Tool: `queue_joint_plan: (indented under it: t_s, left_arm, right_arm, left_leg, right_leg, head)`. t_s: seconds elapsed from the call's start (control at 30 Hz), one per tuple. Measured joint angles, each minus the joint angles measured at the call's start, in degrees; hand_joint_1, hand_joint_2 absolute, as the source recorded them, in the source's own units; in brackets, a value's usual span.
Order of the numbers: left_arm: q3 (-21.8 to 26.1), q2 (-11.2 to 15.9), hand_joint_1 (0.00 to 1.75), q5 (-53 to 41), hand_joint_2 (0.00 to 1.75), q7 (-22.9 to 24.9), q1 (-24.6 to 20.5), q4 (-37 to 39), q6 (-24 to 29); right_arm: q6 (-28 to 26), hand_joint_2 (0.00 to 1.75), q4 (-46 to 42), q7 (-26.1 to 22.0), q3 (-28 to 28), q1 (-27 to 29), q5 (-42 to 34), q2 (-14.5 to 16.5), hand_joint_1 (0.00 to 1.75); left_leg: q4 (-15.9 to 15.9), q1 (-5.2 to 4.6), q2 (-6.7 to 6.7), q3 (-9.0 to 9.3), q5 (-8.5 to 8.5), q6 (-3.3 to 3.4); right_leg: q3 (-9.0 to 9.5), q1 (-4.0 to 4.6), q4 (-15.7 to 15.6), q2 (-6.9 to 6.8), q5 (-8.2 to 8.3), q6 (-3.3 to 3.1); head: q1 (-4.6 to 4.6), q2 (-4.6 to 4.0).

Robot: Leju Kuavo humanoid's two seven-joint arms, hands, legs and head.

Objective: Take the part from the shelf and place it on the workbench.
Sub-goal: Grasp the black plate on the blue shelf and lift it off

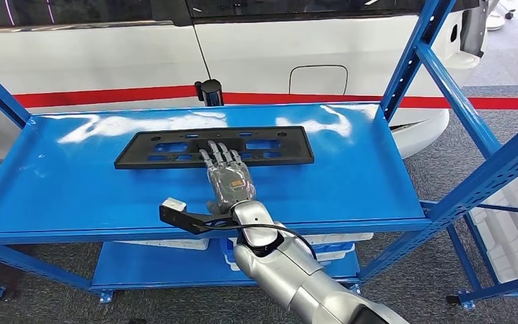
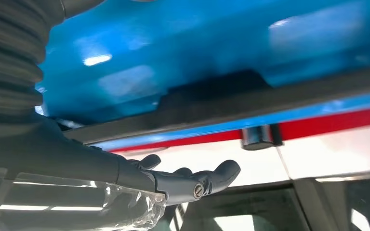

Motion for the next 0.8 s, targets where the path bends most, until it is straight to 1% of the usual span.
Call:
queue_joint_plan:
  t_s: [0.1,0.2,0.3,0.53,0.57,0.67,0.7,0.8]
  left_arm:
    - [0.3,0.0,0.00,-0.1,0.00,0.5,0.0,0.0,0.7]
    - [0.5,0.1,0.00,-0.6,0.00,1.3,0.0,0.0,1.6]
    - [0.6,0.2,0.00,-0.9,0.00,1.7,0.1,0.0,2.2]
    - [0.7,0.3,0.00,-1.3,0.00,1.8,0.1,0.0,2.4]
    - [0.7,0.3,0.00,-1.4,0.00,1.7,0.1,0.0,2.4]
    - [0.8,0.3,0.00,-1.4,0.00,1.0,0.1,0.0,2.4]
    - [0.8,0.3,0.00,-1.4,0.00,0.8,0.1,0.0,2.4]
    - [0.8,0.3,0.00,-1.4,0.00,0.2,0.1,0.0,2.4]
  right_arm:
    - [-2.3,1.75,3.9,3.7,1.5,-1.5,2.7,0.0,0.00]
    - [-6.4,1.75,7.8,6.8,1.9,-3.0,6.0,0.0,0.00]
    - [-9.1,1.75,10.7,8.7,1.8,-4.0,8.3,-0.1,0.00]
    - [-10.0,1.75,13.5,10.6,1.2,-5.3,10.3,-0.1,0.00]
    - [-10.0,1.75,13.8,11.0,0.8,-5.5,10.5,-0.2,0.04]
    - [-9.9,1.75,14.3,11.5,-0.2,-5.9,10.8,-0.4,1.34]
    - [-9.8,1.75,14.5,11.6,-0.5,-5.9,10.8,-0.5,1.73]
    - [-9.5,1.75,15.0,11.6,-1.4,-6.0,10.8,-0.7,1.75]
  left_leg:
    - [0.0,0.00,0.00,0.01,0.00,0.00]
    - [0.0,0.00,0.00,0.04,0.00,0.00]
    - [0.1,0.00,0.00,0.06,0.00,0.00]
    - [0.1,0.00,0.01,0.07,0.00,0.00]
    - [0.1,0.00,0.01,0.07,0.00,0.00]
    - [0.1,0.00,0.01,0.08,0.00,0.00]
    - [0.1,0.00,0.01,0.08,0.00,0.00]
    - [0.1,0.00,0.01,0.08,0.00,0.00]
  right_leg:
    - [0.03,0.00,0.0,0.00,0.00,0.00]
    - [0.07,0.00,0.0,0.00,0.01,0.00]
    - [0.08,0.00,0.0,0.01,0.01,0.00]
    - [0.08,0.00,0.0,0.01,0.01,0.01]
    - [0.08,0.00,0.0,0.01,0.01,0.01]
    - [0.10,0.00,0.0,0.01,0.01,0.00]
    - [0.11,0.00,0.0,0.01,0.01,0.00]
    - [0.11,0.00,0.0,0.01,0.01,0.01]
  head:
    - [-0.01,0.00]
    - [-0.01,0.00]
    - [0.01,0.00]
    - [-0.01,0.00]
    - [-0.01,0.00]
    - [0.00,0.00]
    - [0.01,0.00]
    - [0.00,0.00]
